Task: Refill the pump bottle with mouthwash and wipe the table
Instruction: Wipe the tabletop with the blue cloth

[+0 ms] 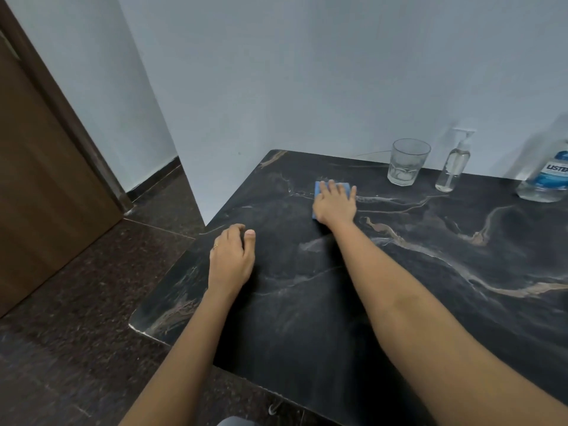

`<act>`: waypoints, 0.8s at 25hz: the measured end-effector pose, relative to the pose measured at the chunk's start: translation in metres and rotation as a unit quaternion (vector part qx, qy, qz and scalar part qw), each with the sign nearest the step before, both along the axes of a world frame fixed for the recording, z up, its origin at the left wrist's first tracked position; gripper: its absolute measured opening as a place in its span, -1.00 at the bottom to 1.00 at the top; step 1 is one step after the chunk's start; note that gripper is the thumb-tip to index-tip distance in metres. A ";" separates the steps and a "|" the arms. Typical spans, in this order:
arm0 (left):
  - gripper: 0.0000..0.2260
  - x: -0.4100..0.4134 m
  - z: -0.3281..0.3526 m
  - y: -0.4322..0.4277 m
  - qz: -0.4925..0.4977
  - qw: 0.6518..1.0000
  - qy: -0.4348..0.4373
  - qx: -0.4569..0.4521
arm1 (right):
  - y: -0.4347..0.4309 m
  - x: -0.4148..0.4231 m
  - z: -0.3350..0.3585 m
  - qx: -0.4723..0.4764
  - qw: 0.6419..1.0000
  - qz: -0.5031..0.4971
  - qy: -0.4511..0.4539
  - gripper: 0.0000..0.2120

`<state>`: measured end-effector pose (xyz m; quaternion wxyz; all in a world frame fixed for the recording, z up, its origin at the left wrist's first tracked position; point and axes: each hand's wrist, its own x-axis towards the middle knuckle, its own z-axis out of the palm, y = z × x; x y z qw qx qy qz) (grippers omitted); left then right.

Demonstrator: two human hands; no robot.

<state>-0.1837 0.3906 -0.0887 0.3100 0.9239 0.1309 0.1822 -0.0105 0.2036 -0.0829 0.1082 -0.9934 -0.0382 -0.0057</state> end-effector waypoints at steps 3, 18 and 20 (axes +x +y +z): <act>-0.66 0.004 0.000 -0.032 -0.030 0.999 0.011 0.011 | -0.071 -0.004 -0.001 -0.004 0.998 -0.062 -0.003 -0.50; -0.60 -0.035 0.002 -0.183 -0.166 0.983 0.023 0.075 | -0.328 -0.144 0.007 0.005 0.962 -0.271 0.014 -0.51; -0.61 -0.045 0.003 -0.197 -0.181 0.980 0.019 0.079 | -0.351 -0.169 0.006 0.005 0.956 -0.292 0.013 -0.51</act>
